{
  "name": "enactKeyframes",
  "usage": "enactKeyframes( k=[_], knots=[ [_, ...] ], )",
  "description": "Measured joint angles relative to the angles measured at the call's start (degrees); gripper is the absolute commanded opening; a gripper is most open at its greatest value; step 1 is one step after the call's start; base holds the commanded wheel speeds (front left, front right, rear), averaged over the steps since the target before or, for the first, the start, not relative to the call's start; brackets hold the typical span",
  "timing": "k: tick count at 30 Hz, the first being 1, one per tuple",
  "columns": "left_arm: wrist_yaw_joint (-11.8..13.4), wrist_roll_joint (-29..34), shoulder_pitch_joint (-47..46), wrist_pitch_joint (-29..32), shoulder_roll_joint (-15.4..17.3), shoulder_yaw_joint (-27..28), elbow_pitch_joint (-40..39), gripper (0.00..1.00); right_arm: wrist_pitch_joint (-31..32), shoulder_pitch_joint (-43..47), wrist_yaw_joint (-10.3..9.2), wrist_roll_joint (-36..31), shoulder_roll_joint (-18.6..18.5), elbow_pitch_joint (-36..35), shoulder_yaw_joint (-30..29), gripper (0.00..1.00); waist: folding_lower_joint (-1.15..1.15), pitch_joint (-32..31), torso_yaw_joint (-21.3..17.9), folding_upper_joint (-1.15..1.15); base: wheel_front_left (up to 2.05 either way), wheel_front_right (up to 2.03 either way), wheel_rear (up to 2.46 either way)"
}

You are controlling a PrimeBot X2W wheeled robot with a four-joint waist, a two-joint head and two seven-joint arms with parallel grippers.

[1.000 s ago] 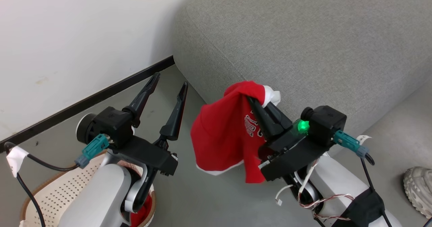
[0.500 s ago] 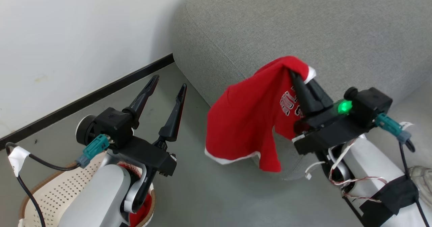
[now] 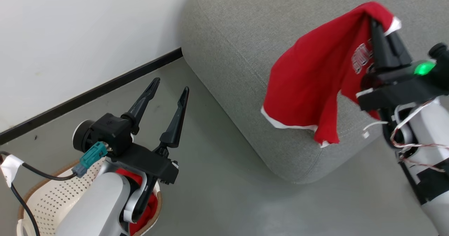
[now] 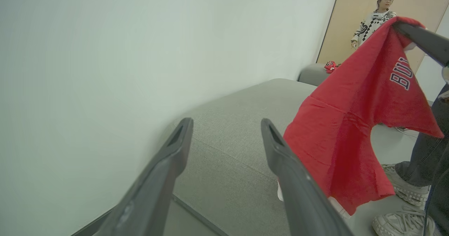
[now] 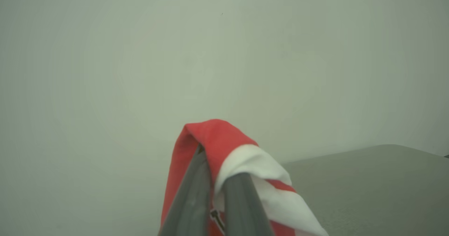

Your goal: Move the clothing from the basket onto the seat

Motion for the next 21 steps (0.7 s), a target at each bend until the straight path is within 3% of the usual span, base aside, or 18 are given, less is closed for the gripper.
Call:
enactKeyframes(
  k=[21],
  knots=[
    [-0.97,0.27,-0.04,2.14,3.27,-0.09,-3.54,1.0,-0.4,-6.79,-3.53,0.89,-5.95,0.64,-10.53,0.0,0.01,6.92,3.19,0.0,0.0,0.0,0.0]
  ],
)
